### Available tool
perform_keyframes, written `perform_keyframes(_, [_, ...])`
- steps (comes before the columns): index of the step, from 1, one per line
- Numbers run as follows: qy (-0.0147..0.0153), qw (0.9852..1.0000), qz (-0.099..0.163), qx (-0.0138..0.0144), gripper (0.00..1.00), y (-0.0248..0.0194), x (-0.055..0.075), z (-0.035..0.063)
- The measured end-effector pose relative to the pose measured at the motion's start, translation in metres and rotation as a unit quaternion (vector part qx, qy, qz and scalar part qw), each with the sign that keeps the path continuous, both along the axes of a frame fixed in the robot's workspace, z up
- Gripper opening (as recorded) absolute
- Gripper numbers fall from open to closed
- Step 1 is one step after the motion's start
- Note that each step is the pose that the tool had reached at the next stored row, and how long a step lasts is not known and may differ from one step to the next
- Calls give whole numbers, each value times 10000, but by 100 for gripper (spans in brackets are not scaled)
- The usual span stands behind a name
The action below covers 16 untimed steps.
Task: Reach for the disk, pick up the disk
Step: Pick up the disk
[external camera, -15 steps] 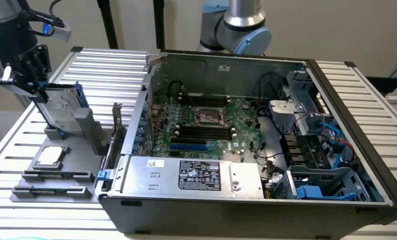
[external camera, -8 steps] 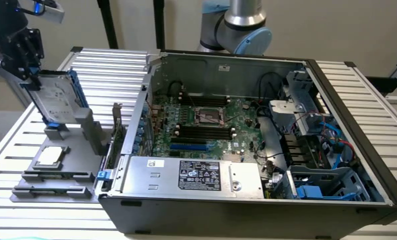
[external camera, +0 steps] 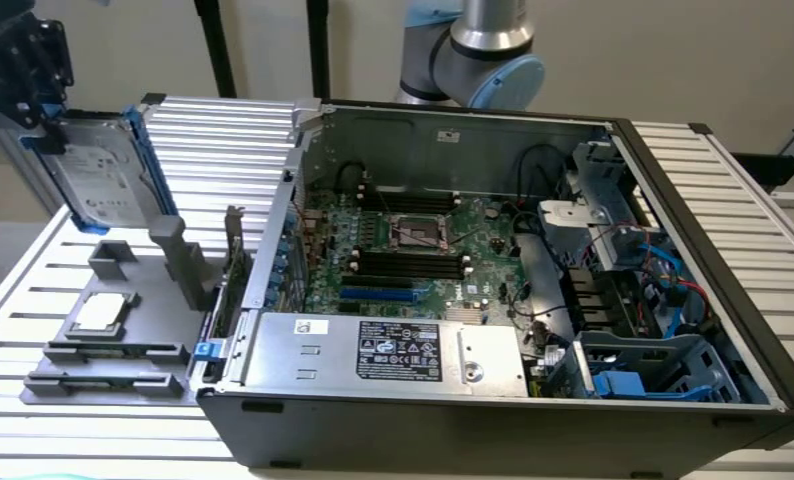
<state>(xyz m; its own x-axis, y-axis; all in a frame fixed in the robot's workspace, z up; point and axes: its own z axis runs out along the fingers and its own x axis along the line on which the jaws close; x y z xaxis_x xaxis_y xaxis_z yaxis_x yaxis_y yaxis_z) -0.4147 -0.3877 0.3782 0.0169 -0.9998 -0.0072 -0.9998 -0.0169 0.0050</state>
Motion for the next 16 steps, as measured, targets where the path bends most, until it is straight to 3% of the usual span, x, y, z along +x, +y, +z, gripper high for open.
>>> perform_keyframes(11, [1,10000,7,18,33,-99,228,502])
perform_keyframes(16, [0,10000,8,47,33,-145,443,704])
